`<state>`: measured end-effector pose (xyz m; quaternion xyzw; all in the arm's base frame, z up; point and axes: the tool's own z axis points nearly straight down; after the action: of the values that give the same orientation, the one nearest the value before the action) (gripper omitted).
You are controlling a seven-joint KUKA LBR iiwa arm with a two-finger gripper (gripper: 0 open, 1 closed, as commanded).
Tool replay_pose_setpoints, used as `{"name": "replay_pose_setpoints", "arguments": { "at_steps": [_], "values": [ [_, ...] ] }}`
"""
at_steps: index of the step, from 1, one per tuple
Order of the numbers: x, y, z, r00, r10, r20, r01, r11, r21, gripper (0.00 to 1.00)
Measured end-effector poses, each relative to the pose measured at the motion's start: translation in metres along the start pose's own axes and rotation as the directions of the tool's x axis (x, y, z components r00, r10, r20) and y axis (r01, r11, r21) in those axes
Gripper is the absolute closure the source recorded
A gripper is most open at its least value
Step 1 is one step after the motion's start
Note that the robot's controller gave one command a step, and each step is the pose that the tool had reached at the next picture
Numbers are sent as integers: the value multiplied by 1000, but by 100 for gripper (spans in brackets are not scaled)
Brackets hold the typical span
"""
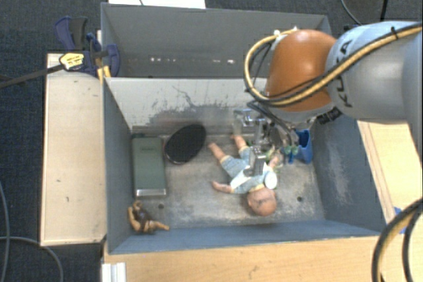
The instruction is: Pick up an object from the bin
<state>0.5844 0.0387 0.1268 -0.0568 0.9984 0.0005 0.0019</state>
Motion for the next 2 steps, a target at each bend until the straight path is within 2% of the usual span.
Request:
{"name": "replay_pose_setpoints", "arguments": {
  "at_steps": [1, 2],
  "values": [
    [16, -30, 19, 996, -90, 4, 90, 996, -2, 0],
    [50, -73, 40, 953, -304, 14, 304, 953, 3, 0]
  ]
}}
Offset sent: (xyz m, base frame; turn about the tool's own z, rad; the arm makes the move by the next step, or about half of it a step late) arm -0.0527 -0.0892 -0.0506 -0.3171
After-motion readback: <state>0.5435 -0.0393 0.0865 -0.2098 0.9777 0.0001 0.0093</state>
